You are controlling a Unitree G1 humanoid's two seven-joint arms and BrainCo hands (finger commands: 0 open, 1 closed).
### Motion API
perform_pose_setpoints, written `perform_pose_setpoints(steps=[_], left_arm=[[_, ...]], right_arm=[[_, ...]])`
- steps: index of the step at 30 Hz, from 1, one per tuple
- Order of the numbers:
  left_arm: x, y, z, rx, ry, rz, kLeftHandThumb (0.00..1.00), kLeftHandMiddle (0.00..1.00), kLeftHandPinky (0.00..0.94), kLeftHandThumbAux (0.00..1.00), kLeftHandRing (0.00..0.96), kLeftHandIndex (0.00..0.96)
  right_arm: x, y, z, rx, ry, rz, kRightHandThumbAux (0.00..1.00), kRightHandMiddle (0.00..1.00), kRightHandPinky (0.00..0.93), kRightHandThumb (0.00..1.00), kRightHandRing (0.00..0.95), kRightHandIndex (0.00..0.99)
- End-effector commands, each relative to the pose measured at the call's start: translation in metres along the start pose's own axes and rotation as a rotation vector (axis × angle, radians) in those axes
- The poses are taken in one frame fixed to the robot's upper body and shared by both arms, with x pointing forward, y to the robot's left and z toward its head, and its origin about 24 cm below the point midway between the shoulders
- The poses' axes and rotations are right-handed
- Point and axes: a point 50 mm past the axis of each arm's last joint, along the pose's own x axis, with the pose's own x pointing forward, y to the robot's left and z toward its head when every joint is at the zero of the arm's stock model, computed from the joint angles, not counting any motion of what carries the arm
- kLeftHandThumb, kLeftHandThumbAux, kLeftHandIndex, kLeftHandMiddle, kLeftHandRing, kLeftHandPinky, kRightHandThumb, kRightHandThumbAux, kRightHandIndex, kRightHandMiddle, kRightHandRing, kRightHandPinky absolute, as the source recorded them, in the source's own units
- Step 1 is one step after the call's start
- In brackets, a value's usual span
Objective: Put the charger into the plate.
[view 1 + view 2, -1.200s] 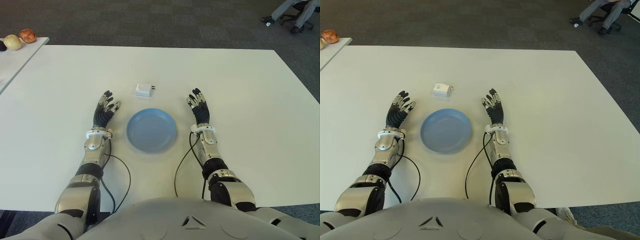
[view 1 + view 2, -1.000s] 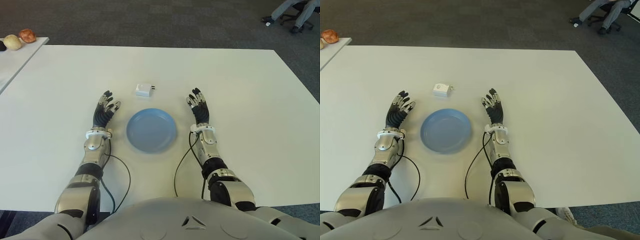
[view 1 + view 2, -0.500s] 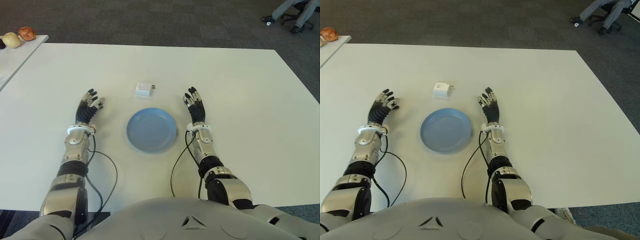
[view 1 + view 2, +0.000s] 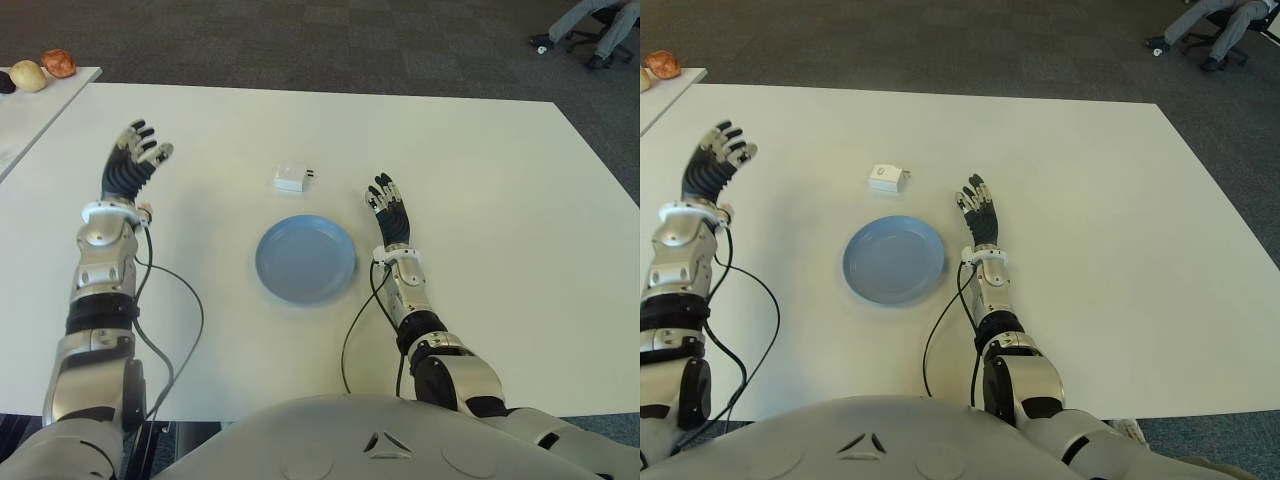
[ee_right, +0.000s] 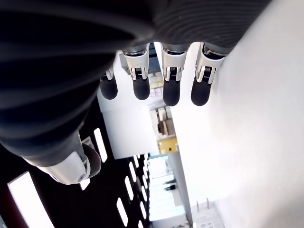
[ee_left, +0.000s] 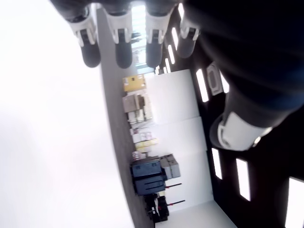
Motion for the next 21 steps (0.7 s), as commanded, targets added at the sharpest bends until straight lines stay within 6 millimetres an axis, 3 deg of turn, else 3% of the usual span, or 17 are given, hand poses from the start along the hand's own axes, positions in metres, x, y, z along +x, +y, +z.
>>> perform_pose_setpoints(steps=[1, 14, 18, 21], left_arm=[[0.008, -0.012, 0.014, 0.064, -0.059, -0.036, 0.000, 0.134, 0.154, 0.616, 0.137, 0.070], [0.026, -0.052, 0.033, 0.153, -0.113, -0.164, 0.000, 0.133, 0.124, 0.608, 0.130, 0.082], [0.027, -0.071, 0.040, 0.224, -0.108, -0.206, 0.000, 0.119, 0.097, 0.643, 0.114, 0.080], [0.028, -0.084, 0.045, 0.377, -0.143, -0.270, 0.000, 0.096, 0.072, 0.669, 0.086, 0.066]], right_arm=[[-0.027, -0.009, -0.041, 0.029, 0.208, -0.054, 0.640, 0.094, 0.136, 0.071, 0.089, 0.045], [-0.027, -0.011, -0.041, 0.030, 0.206, -0.054, 0.644, 0.090, 0.140, 0.072, 0.088, 0.047], [-0.027, -0.012, -0.040, 0.032, 0.204, -0.054, 0.647, 0.089, 0.139, 0.074, 0.088, 0.047], [-0.026, -0.012, -0.040, 0.032, 0.202, -0.053, 0.647, 0.089, 0.139, 0.075, 0.088, 0.048]])
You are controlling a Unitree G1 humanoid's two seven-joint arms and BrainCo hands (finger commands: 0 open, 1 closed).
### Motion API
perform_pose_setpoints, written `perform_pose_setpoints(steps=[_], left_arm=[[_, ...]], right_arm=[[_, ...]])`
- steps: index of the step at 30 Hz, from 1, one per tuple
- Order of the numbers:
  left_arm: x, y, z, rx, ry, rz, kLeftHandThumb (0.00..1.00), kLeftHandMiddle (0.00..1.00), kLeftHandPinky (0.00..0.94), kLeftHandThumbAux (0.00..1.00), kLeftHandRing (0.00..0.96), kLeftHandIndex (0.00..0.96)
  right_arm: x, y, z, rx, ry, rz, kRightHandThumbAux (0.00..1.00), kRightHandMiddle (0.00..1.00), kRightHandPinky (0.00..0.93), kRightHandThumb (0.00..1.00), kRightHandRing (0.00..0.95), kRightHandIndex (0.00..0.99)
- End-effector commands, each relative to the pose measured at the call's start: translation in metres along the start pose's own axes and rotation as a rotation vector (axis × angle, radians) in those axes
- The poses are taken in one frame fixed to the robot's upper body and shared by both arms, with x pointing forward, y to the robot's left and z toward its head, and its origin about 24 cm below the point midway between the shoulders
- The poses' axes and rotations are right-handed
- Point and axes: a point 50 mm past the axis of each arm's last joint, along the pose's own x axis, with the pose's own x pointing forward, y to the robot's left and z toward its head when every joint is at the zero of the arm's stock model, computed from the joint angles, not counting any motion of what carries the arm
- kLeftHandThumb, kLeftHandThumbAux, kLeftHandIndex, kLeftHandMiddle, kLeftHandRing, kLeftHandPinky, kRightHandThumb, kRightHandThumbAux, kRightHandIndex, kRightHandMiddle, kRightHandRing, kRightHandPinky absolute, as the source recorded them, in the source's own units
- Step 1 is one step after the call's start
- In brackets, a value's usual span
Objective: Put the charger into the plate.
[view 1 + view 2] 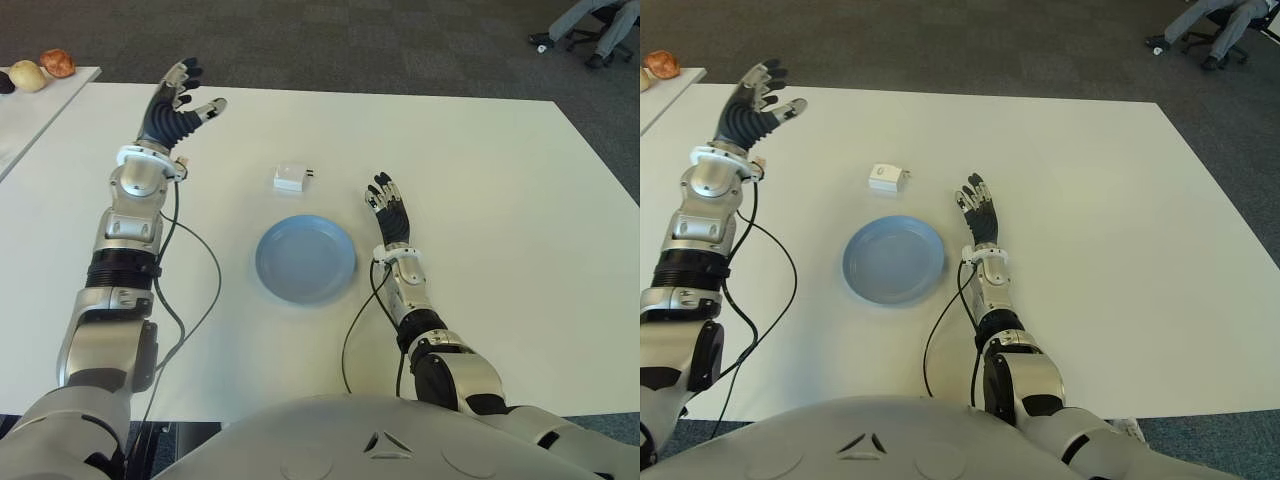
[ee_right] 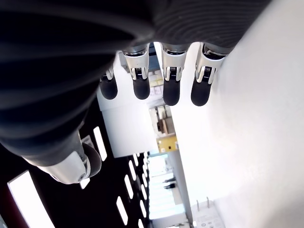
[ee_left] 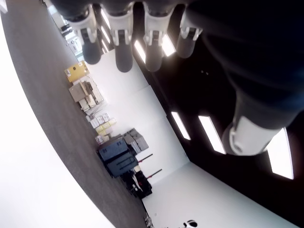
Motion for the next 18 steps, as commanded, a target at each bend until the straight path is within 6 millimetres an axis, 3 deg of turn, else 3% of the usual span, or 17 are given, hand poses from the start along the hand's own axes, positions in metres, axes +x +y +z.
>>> perform_pose_setpoints(steps=[1, 5, 9, 18], left_arm=[[0.006, -0.020, 0.010, 0.171, -0.025, -0.091, 0.000, 0.092, 0.069, 0.673, 0.081, 0.063], [0.011, -0.028, 0.009, 0.357, -0.055, -0.146, 0.000, 0.062, 0.049, 0.688, 0.052, 0.038], [0.017, -0.051, 0.002, 0.669, -0.150, -0.217, 0.000, 0.036, 0.044, 0.698, 0.029, 0.017], [0.016, -0.088, -0.005, 0.986, -0.341, -0.371, 0.000, 0.010, 0.005, 0.760, 0.002, 0.011]], right_arm=[[-0.028, -0.012, -0.041, 0.030, 0.202, -0.064, 0.648, 0.089, 0.139, 0.075, 0.088, 0.048], [-0.028, -0.013, -0.040, 0.031, 0.197, -0.064, 0.648, 0.087, 0.141, 0.075, 0.088, 0.049], [-0.028, -0.014, -0.040, 0.033, 0.190, -0.064, 0.648, 0.087, 0.137, 0.073, 0.087, 0.049], [-0.028, -0.015, -0.039, 0.037, 0.184, -0.069, 0.647, 0.088, 0.138, 0.075, 0.088, 0.051]])
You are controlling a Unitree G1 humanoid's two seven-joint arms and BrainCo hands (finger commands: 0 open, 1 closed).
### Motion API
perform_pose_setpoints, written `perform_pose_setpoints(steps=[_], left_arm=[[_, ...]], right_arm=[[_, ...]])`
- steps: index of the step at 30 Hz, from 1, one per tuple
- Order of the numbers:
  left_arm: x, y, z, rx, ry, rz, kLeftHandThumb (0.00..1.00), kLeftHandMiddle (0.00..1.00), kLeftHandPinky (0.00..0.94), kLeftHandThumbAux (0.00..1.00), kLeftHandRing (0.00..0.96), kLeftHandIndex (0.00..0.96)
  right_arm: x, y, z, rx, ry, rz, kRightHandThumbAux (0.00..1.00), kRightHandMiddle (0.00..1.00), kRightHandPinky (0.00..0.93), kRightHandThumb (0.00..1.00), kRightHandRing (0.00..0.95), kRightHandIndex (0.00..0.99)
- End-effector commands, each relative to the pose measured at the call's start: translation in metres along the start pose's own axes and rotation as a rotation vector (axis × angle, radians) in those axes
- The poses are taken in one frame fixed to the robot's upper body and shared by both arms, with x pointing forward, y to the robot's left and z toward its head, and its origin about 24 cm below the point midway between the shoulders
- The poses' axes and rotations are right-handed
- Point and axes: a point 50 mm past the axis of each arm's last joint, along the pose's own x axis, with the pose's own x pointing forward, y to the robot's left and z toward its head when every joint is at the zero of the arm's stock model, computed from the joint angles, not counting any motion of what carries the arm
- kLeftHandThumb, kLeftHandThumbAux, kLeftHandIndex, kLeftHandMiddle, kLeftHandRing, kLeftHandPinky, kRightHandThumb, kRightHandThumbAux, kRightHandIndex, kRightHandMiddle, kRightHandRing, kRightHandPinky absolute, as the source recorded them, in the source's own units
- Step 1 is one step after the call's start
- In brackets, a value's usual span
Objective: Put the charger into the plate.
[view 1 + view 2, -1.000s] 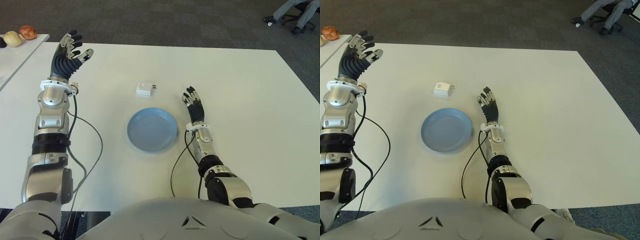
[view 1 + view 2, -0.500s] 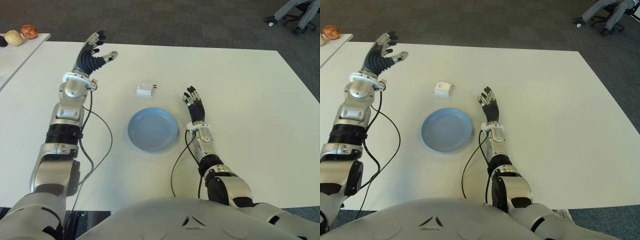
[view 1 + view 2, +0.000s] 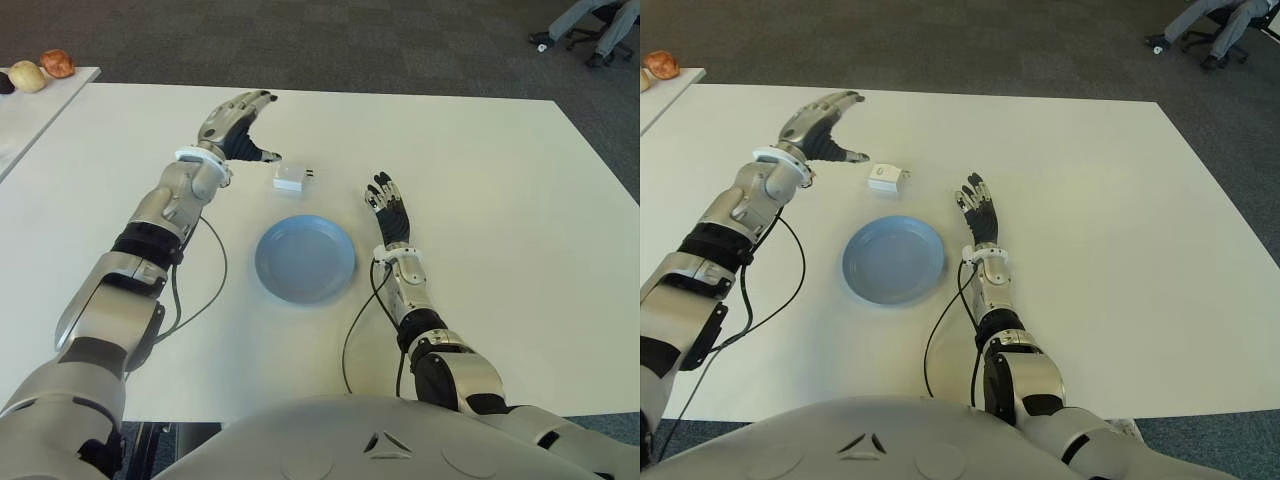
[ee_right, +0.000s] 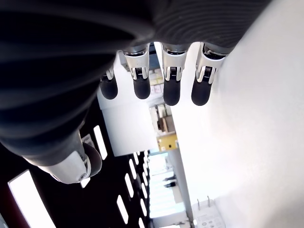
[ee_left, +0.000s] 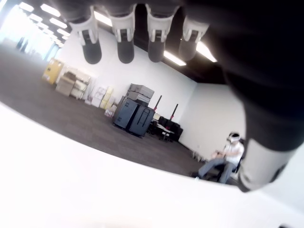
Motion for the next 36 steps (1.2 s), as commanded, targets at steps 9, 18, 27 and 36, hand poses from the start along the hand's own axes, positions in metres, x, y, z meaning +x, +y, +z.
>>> perform_pose_setpoints(steps=[9, 18, 27, 36], left_arm=[[0.001, -0.047, 0.016, 0.277, -0.185, -0.197, 0.000, 0.000, 0.000, 0.792, 0.000, 0.001], [-0.001, -0.057, 0.023, 0.072, -0.151, -0.243, 0.000, 0.000, 0.000, 0.729, 0.000, 0.000], [-0.005, -0.066, 0.025, -0.082, -0.109, -0.288, 0.000, 0.000, 0.009, 0.672, 0.000, 0.000], [-0.013, -0.085, 0.025, -0.129, -0.048, -0.381, 0.000, 0.000, 0.041, 0.627, 0.000, 0.000]], right_arm=[[-0.029, -0.014, -0.039, 0.036, 0.185, -0.073, 0.651, 0.090, 0.133, 0.078, 0.087, 0.053], [-0.029, -0.014, -0.038, 0.035, 0.177, -0.070, 0.654, 0.096, 0.132, 0.075, 0.089, 0.062], [-0.029, -0.014, -0.038, 0.037, 0.176, -0.067, 0.653, 0.099, 0.133, 0.065, 0.092, 0.068], [-0.030, -0.015, -0.037, 0.033, 0.175, -0.065, 0.651, 0.100, 0.134, 0.053, 0.093, 0.069]])
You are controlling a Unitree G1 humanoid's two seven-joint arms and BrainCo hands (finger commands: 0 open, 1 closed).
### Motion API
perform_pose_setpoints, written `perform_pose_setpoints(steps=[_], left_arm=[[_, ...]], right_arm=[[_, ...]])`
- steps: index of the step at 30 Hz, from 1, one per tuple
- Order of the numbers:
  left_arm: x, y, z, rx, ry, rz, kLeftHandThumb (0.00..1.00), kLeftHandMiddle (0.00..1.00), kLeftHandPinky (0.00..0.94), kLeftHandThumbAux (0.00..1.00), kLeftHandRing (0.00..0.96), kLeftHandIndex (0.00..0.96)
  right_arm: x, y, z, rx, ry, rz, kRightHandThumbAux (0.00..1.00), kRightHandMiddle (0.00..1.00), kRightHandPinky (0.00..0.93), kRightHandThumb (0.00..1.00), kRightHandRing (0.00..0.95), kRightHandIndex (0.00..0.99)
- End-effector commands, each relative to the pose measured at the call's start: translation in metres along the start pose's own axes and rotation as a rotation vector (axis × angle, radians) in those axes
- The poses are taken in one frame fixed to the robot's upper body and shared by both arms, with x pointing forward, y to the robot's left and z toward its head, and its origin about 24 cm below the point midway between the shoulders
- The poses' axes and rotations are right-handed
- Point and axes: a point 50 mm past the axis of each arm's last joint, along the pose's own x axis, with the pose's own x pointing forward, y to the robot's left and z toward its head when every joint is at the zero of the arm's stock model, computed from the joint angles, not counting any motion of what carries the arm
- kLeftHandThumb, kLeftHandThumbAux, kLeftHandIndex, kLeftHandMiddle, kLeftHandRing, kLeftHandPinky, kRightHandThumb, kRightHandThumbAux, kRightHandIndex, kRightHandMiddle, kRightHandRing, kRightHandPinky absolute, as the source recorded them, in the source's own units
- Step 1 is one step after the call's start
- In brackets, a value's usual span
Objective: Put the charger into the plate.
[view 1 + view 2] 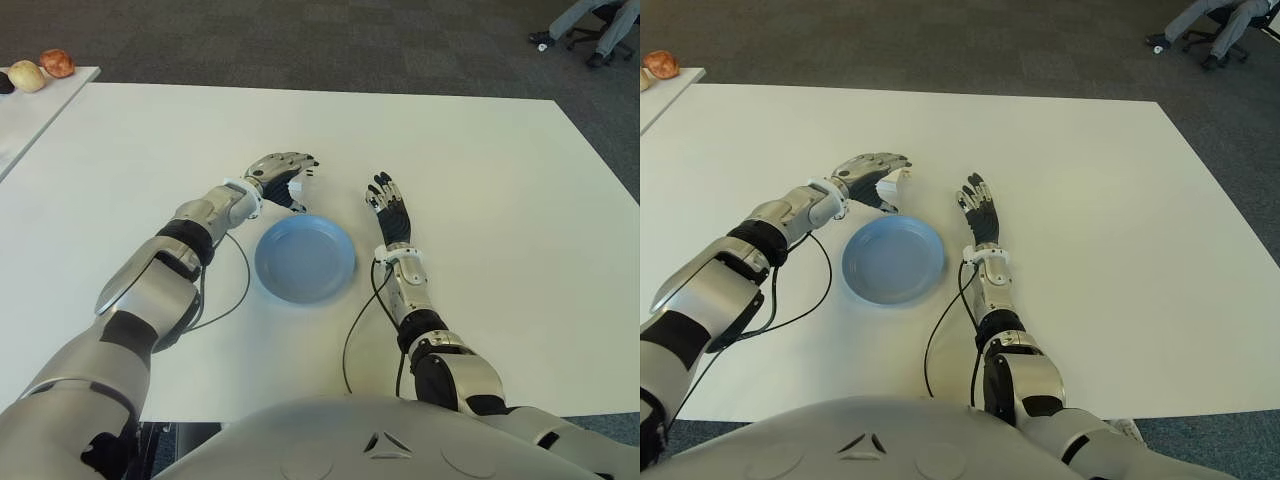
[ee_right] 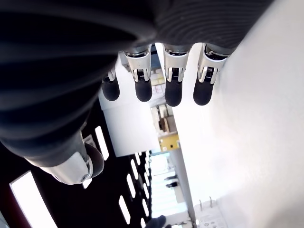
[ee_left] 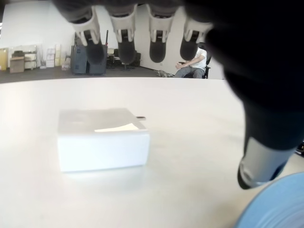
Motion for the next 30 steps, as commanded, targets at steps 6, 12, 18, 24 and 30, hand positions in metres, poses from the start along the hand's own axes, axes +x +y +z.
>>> perform_pose_setpoints(steps=[6, 12, 18, 24, 30], left_arm=[[-0.005, -0.031, -0.001, -0.042, 0.075, -0.120, 0.000, 0.000, 0.049, 0.625, 0.000, 0.000], [-0.006, -0.036, -0.002, -0.047, 0.096, -0.149, 0.000, 0.000, 0.068, 0.605, 0.008, 0.000], [-0.007, -0.039, -0.005, -0.058, 0.133, -0.188, 0.000, 0.000, 0.078, 0.573, 0.016, 0.000], [-0.015, -0.048, -0.014, -0.060, 0.177, -0.217, 0.000, 0.000, 0.076, 0.583, 0.015, 0.000], [-0.023, -0.057, -0.020, -0.055, 0.203, -0.241, 0.000, 0.000, 0.068, 0.610, 0.011, 0.000]], right_arm=[[-0.029, -0.014, -0.037, 0.023, 0.180, -0.067, 0.650, 0.097, 0.131, 0.047, 0.091, 0.068], [-0.030, -0.014, -0.037, 0.021, 0.177, -0.066, 0.652, 0.095, 0.133, 0.046, 0.089, 0.063], [-0.031, -0.014, -0.037, 0.022, 0.174, -0.067, 0.648, 0.090, 0.135, 0.047, 0.087, 0.058], [-0.031, -0.014, -0.036, 0.023, 0.172, -0.068, 0.641, 0.088, 0.131, 0.045, 0.084, 0.056], [-0.031, -0.015, -0.035, 0.027, 0.171, -0.068, 0.631, 0.095, 0.134, 0.044, 0.087, 0.066]])
